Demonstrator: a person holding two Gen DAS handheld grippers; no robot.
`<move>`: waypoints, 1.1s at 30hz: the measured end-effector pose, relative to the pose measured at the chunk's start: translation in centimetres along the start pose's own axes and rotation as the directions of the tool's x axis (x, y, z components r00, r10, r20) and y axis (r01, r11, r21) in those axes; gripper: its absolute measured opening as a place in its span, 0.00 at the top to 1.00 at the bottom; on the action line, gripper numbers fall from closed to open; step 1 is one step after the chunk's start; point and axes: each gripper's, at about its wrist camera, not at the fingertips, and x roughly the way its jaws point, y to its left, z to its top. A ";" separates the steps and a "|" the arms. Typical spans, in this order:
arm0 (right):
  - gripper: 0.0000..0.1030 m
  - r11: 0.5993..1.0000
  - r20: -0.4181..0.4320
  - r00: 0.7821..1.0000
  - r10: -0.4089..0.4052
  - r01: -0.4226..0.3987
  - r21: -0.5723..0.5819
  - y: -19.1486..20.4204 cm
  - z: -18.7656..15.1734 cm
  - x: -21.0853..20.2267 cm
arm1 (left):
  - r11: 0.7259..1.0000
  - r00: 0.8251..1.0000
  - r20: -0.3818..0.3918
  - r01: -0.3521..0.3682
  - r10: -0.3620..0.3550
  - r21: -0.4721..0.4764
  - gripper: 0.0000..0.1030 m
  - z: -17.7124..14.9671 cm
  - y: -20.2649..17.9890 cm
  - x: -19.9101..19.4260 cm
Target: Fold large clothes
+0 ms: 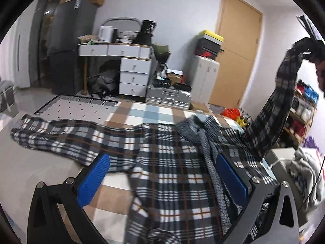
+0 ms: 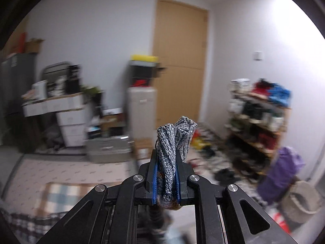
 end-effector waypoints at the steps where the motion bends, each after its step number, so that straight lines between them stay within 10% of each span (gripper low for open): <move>1: 0.88 0.999 -0.017 0.999 0.044 -0.045 -0.024 2.6 -0.8 0.4 | 1.000 1.000 0.003 -0.004 0.004 -0.013 0.01 0.0 0.7 -0.3; 12: 0.88 0.905 -0.350 0.903 0.249 -0.346 -0.247 26.8 -19.2 9.5 | 0.990 0.994 0.069 -0.071 0.079 -0.119 0.01 0.7 5.7 -2.2; 21: 0.85 0.835 -0.574 0.721 0.389 -0.539 -0.110 35.8 -31.8 13.3 | 0.989 0.995 0.081 -0.045 0.057 -0.142 0.01 0.9 7.0 -2.5; 23: 0.83 0.794 -0.613 0.623 0.485 -0.607 0.011 35.9 -32.7 13.9 | 0.990 0.995 0.084 -0.038 0.050 -0.132 0.01 0.9 6.9 -2.5; 27: 0.15 0.667 -0.599 0.441 0.669 -0.711 0.222 34.6 -31.9 13.6 | 0.992 0.995 0.086 -0.031 0.042 -0.123 0.01 0.9 6.6 -2.8; 29: 0.15 0.594 -0.543 0.370 0.754 -0.738 0.321 32.7 -30.2 13.0 | 0.992 0.996 0.086 -0.026 0.037 -0.127 0.01 0.9 6.7 -2.9; 31: 0.10 0.556 -0.496 0.342 0.798 -0.737 0.385 31.0 -28.4 13.1 | 0.991 0.996 0.084 -0.027 0.038 -0.128 0.01 0.9 6.6 -2.9; 33: 0.01 0.575 -0.469 0.389 0.793 -0.731 0.367 28.4 -27.0 13.2 | 0.991 0.996 0.077 -0.032 0.042 -0.127 0.01 0.9 6.6 -2.7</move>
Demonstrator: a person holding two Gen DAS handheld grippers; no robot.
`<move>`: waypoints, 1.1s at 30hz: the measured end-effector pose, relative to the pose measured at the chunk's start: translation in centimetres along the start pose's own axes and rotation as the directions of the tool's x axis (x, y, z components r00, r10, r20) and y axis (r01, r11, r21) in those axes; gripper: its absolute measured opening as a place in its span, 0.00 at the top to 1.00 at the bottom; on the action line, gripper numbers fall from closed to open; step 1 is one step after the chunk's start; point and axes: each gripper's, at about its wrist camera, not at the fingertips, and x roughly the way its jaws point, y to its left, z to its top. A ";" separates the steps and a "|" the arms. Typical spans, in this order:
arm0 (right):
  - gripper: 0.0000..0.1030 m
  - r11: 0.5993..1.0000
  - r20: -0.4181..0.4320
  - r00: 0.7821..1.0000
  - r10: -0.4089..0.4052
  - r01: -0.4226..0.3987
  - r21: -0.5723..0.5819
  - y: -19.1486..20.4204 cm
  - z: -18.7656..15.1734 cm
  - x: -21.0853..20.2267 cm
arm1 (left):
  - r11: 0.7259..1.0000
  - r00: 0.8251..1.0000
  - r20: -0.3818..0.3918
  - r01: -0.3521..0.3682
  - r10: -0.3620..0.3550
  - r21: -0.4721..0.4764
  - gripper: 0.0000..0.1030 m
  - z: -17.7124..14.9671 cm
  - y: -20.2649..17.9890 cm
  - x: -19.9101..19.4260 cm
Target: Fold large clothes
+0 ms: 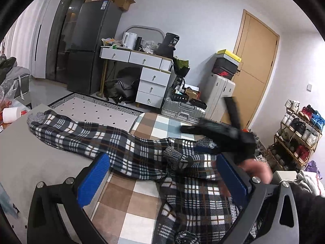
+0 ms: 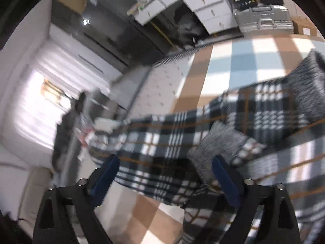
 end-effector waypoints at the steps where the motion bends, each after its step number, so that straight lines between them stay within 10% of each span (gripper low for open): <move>1: 0.00 0.999 0.020 0.999 -0.045 0.045 -0.003 -0.8 0.3 -1.5 | 1.000 1.000 -0.005 -0.002 0.002 0.001 0.01 0.0 -0.2 0.1; 16: 0.00 0.966 -0.114 0.982 -0.151 0.171 0.195 -12.5 -2.7 -4.2 | 0.994 0.993 -0.040 -0.106 0.107 0.025 0.01 -0.7 -0.2 2.1; 23: 0.00 0.951 0.091 0.987 0.133 -0.153 0.267 -9.3 -6.4 -11.8 | 0.999 0.992 -0.124 -0.039 0.035 -0.032 0.01 -0.3 2.0 3.5; 33: 0.00 0.950 0.243 0.930 0.276 -0.303 0.079 -4.8 -18.2 -19.9 | 0.958 0.970 -0.242 -0.083 0.015 -0.273 0.01 1.6 11.6 4.7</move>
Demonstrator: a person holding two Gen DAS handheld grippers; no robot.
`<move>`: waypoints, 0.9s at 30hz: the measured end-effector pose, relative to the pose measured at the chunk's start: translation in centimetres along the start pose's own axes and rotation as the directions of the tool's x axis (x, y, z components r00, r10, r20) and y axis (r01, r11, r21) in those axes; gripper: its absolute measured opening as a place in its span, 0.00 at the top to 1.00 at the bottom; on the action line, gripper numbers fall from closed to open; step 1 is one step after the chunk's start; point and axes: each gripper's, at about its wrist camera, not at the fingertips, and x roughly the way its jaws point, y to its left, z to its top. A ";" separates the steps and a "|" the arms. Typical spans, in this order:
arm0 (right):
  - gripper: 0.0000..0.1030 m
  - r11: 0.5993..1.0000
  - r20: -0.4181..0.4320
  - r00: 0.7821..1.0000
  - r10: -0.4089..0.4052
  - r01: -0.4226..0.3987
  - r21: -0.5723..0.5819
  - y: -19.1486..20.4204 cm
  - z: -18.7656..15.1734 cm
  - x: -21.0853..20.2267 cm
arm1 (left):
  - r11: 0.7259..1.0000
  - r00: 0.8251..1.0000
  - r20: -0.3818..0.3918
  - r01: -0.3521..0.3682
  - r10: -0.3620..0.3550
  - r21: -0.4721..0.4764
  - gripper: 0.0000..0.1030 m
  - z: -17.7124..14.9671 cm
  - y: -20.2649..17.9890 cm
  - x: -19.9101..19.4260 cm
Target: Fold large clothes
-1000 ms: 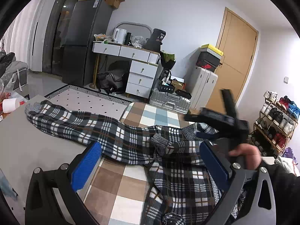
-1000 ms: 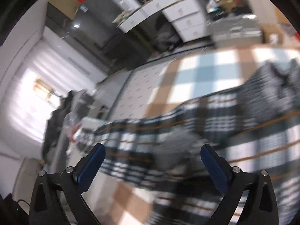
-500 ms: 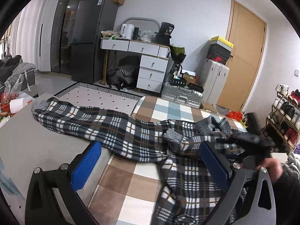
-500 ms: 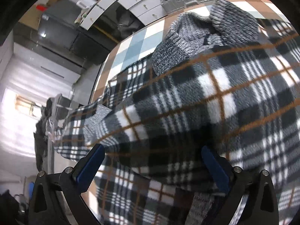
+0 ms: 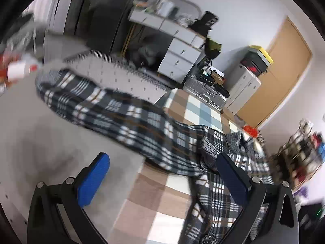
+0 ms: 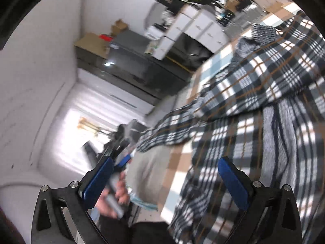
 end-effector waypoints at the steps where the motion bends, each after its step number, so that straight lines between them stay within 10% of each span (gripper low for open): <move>1: 0.00 0.999 0.037 0.999 -0.021 0.023 -0.047 0.0 -1.0 -0.5 | 0.999 1.000 -0.015 -0.010 0.009 -0.037 0.01 0.5 1.1 0.2; 8: 0.00 0.998 0.060 0.998 -0.022 0.026 -0.062 0.4 -1.9 -1.4 | 0.922 0.992 -0.074 -0.123 0.102 -0.367 0.01 5.9 13.6 0.3; 19: 0.00 0.990 0.017 0.999 -0.052 0.054 -0.130 0.6 -2.7 -0.3 | 0.862 0.967 -0.183 -0.243 0.179 -0.446 0.02 8.1 19.4 3.2; 27: 0.00 0.987 0.026 0.993 -0.112 0.114 -0.111 -0.6 -2.5 -0.1 | 0.871 0.974 -0.185 -0.201 0.129 -0.448 0.36 9.3 20.3 4.6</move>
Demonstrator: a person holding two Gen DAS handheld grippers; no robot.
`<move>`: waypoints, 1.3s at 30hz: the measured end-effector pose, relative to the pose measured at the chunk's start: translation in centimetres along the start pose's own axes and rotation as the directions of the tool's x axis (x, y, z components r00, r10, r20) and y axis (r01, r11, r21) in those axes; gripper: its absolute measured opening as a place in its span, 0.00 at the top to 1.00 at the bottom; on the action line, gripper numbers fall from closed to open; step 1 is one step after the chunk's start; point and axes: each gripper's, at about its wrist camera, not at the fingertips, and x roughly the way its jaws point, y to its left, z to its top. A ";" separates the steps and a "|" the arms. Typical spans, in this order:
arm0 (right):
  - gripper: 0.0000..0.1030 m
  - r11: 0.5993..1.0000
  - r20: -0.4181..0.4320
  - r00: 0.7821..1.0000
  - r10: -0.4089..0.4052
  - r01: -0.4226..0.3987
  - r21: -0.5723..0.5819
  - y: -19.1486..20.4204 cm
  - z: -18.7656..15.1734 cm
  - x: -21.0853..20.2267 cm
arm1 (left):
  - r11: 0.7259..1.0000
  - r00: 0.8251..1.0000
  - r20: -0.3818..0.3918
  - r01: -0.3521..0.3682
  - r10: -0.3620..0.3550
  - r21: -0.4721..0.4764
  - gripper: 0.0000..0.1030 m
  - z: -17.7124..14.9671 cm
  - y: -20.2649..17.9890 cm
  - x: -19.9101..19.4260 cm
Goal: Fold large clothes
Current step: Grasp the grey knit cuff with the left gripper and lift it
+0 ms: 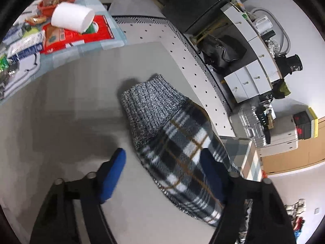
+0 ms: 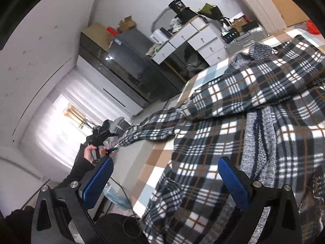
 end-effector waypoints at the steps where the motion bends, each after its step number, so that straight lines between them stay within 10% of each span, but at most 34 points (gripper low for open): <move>1: 0.00 1.000 -0.001 1.000 -0.003 0.003 0.002 -0.1 0.0 0.0 | 1.000 1.000 -0.001 0.003 -0.003 -0.004 0.39 0.4 0.2 0.1; 13: 0.00 0.999 -0.011 0.999 -0.030 0.029 -0.031 0.6 -0.4 0.8 | 0.998 0.999 0.038 -0.024 0.026 -0.056 0.93 0.9 1.1 0.4; 27: 0.00 0.997 0.025 0.998 -0.057 0.059 -0.052 1.2 -0.1 -0.3 | 0.983 0.936 0.346 -0.121 0.067 0.137 0.98 -0.6 -5.4 -5.2; 39: 0.00 0.998 0.127 0.991 -0.049 0.052 -0.023 0.9 1.3 -4.0 | 0.898 0.921 0.366 -0.046 -0.132 0.438 0.98 -7.1 -17.2 -8.8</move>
